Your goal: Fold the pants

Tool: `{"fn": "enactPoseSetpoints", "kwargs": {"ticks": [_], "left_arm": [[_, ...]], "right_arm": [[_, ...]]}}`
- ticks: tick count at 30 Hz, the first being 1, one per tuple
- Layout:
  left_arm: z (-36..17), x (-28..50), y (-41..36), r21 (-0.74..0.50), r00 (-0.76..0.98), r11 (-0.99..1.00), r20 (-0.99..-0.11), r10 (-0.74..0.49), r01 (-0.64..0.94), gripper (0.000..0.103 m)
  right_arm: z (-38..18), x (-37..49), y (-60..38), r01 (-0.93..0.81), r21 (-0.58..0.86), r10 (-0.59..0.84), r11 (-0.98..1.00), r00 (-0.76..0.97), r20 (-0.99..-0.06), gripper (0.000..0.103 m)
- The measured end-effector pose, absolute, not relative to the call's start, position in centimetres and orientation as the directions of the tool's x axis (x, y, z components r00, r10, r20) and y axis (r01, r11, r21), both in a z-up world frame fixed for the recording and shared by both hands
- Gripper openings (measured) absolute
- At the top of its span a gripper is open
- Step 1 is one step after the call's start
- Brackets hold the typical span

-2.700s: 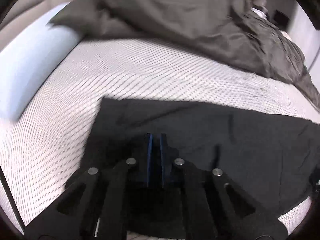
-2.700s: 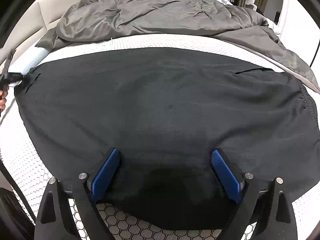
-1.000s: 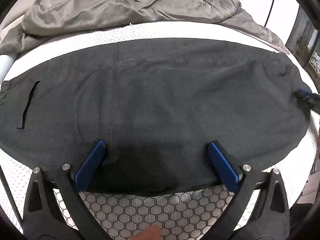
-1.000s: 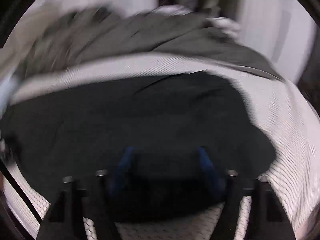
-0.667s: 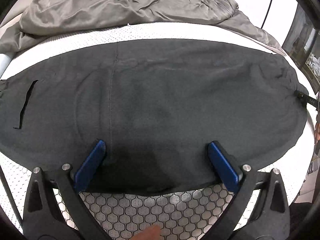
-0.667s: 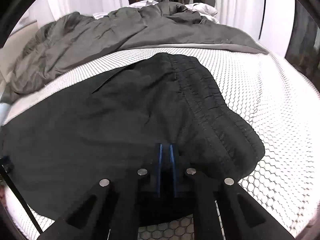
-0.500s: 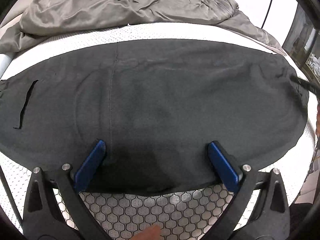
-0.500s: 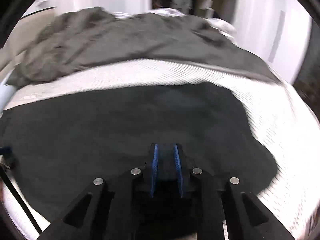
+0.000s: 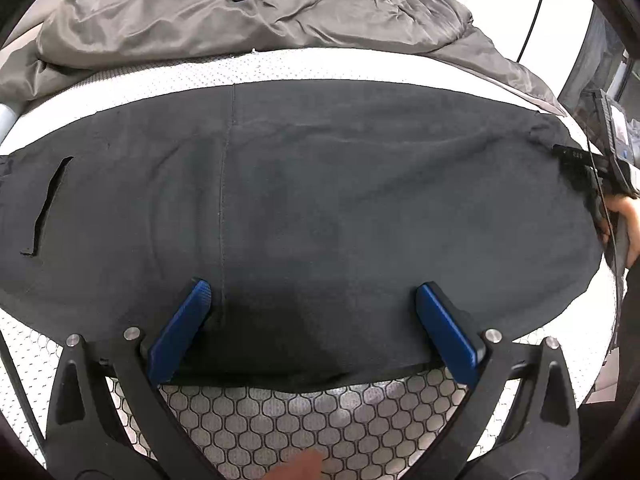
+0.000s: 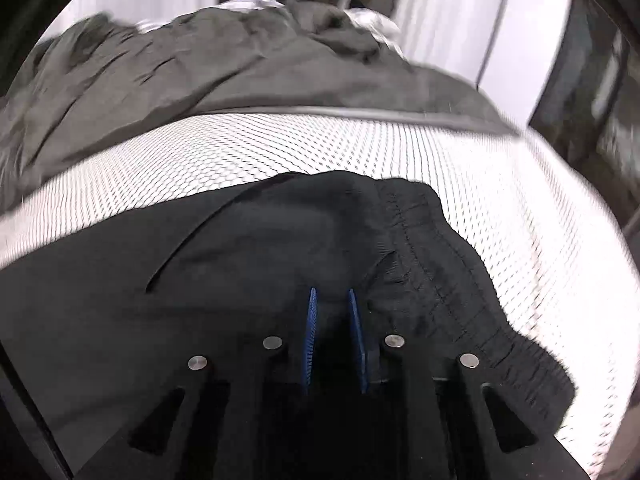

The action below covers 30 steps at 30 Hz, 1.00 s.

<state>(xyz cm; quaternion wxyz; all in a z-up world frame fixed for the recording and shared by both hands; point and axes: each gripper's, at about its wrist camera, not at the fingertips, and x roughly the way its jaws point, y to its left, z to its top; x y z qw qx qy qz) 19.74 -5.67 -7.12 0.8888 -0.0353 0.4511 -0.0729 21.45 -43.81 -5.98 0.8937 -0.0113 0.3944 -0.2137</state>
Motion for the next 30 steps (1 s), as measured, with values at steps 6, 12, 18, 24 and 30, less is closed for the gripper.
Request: {"fn": "enactPoseSetpoints", "kwargs": {"ticks": [6,12,18,24,30], "left_arm": [[-7.3,19.8,-6.2,-0.105,0.583,0.991,-0.801,-0.136,0.086,0.102],[-7.2,19.9,-6.4,-0.102,0.581,0.991,-0.803,-0.132,0.084,0.102],[-7.3,19.9,-6.6,-0.097,0.587,0.992,-0.800,-0.127,0.083,0.102],[-7.3,19.9,-6.5,-0.086,0.591,0.993,-0.798,-0.118,0.082,0.102],[-7.3,19.8,-6.7,-0.071,0.594,0.995,-0.798,-0.101,0.074,0.103]], "right_arm": [[-4.0,18.3,-31.7,-0.021,-0.169,-0.106,0.985,0.701,-0.705,0.066],[-7.4,14.8,-21.0,-0.388,-0.177,0.107,0.905,0.610,-0.785,0.069],[-7.7,13.3,-31.2,-0.056,-0.229,-0.140,0.972,0.646,-0.751,0.080],[-7.6,12.1,-40.0,0.170,-0.039,-0.140,0.985,0.639,-0.756,0.092],[-3.8,11.8,-43.8,0.217,0.168,-0.035,0.962,0.703,-0.710,0.092]]}}
